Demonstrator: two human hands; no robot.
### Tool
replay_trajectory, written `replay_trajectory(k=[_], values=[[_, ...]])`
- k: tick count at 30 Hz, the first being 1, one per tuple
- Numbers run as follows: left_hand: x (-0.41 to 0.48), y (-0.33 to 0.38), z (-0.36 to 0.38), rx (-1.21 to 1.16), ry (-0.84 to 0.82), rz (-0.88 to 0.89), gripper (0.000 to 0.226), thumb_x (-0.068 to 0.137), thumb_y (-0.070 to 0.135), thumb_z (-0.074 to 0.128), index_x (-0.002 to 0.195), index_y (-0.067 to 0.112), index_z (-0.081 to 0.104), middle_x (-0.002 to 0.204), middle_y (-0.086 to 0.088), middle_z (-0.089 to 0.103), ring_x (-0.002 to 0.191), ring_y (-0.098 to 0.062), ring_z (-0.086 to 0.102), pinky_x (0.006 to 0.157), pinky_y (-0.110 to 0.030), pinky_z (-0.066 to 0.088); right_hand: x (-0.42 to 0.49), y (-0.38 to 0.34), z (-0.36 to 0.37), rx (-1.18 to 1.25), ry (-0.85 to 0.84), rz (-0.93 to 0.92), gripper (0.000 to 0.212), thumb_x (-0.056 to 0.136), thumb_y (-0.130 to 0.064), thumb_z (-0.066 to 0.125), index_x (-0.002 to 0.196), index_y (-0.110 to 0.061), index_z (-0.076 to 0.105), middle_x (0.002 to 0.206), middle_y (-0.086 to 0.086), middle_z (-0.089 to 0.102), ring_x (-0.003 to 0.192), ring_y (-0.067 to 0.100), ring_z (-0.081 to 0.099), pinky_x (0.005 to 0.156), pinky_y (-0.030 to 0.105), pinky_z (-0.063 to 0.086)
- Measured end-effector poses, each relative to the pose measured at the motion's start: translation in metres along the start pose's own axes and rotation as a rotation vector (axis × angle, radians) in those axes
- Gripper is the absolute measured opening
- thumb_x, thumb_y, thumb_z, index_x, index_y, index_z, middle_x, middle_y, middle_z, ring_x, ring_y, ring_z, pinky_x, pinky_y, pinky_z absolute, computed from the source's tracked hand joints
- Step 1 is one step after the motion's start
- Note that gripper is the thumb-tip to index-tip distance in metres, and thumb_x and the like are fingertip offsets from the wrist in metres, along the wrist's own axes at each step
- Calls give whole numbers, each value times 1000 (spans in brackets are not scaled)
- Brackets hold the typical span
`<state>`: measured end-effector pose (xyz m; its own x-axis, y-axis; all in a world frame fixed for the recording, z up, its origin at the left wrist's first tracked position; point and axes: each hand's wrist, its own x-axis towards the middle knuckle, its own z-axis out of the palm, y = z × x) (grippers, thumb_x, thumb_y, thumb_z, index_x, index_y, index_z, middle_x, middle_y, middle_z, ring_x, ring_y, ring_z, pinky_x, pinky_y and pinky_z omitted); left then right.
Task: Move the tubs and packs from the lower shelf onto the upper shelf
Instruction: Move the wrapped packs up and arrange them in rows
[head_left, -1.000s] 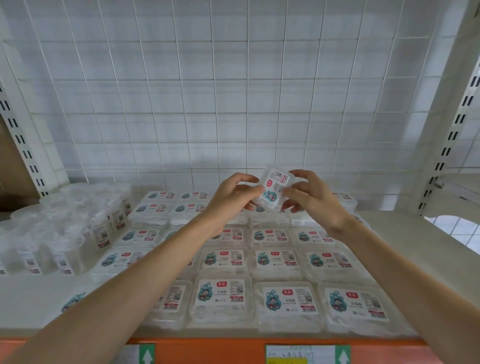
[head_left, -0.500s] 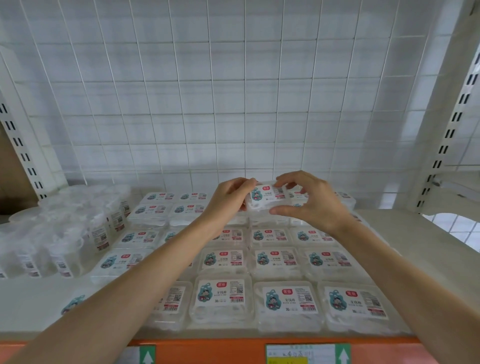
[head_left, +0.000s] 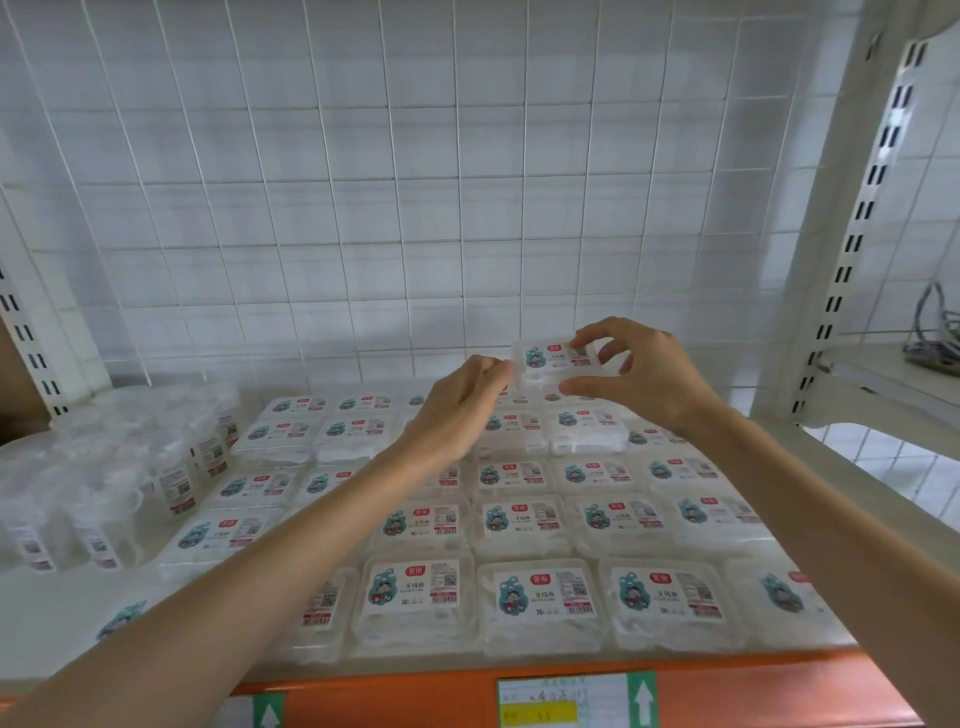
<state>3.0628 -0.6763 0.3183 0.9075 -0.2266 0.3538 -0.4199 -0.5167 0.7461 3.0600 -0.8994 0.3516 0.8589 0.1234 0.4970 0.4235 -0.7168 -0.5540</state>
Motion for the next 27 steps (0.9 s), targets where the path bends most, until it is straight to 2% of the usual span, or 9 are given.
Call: replay_trajectory(k=[2, 4, 7, 10, 13, 20, 23, 27], values=[[1, 6, 3, 21, -25, 7, 47, 103, 46, 34, 117, 9, 57, 115, -10, 62, 107, -22, 57, 87, -26, 41, -4, 8, -12, -16, -7, 24, 43, 70, -39, 85, 106, -37, 61, 97, -19, 57, 82, -4, 53, 75, 21, 41], [2, 11, 7, 71, -55, 25, 34, 103, 36, 41, 127, 16, 56, 122, 4, 60, 112, -11, 55, 87, -19, 41, -9, 18, -24, -51, -24, 50, 45, 70, -42, 84, 107, -40, 59, 98, -13, 58, 84, -3, 52, 72, 22, 41], [5, 17, 19, 218, -79, 96, 38, 99, 25, 49, 137, 18, 49, 134, 4, 53, 118, -7, 50, 100, -26, 41, -21, 36, -39, -59, -13, 104, 45, 69, -43, 84, 107, -41, 60, 94, -15, 56, 84, 0, 52, 69, 21, 42], [3, 22, 35, 416, -134, 161, 46, 98, 30, 51, 142, 17, 44, 147, 0, 45, 132, -15, 42, 112, -35, 34, -33, 55, -45, -51, 11, 160, 46, 66, -47, 85, 105, -45, 60, 99, -8, 59, 91, 12, 56, 77, 32, 46], [-2, 23, 54, 595, -193, 230, 53, 99, 35, 51, 146, 15, 39, 151, -1, 39, 138, -18, 36, 116, -34, 25, -42, 68, -46, -57, -1, 200, 47, 66, -43, 86, 106, -39, 62, 100, -5, 60, 88, 5, 56, 76, 30, 43], [-1, 18, 79, 710, -165, 289, 58, 97, 43, 48, 145, 13, 38, 147, -4, 40, 134, -19, 39, 116, -35, 28, -50, 80, -49, -63, -11, 231, 43, 69, -40, 85, 106, -35, 63, 96, -19, 55, 89, -3, 53, 74, 27, 39], [0, 18, 82, 742, -160, 291, 59, 98, 45, 46, 146, 12, 36, 147, -5, 40, 134, -20, 39, 115, -35, 29, -53, 81, -47, -75, -52, 241, 42, 72, -39, 84, 108, -33, 63, 96, -19, 53, 86, -3, 52, 75, 27, 39], [-1, 17, 86, 763, -154, 293, 57, 99, 46, 42, 146, 14, 36, 146, -4, 40, 134, -20, 38, 115, -35, 28, -55, 84, -44, -93, -109, 254, 42, 77, -38, 80, 114, -31, 62, 96, -20, 50, 83, -3, 50, 67, 21, 38]])
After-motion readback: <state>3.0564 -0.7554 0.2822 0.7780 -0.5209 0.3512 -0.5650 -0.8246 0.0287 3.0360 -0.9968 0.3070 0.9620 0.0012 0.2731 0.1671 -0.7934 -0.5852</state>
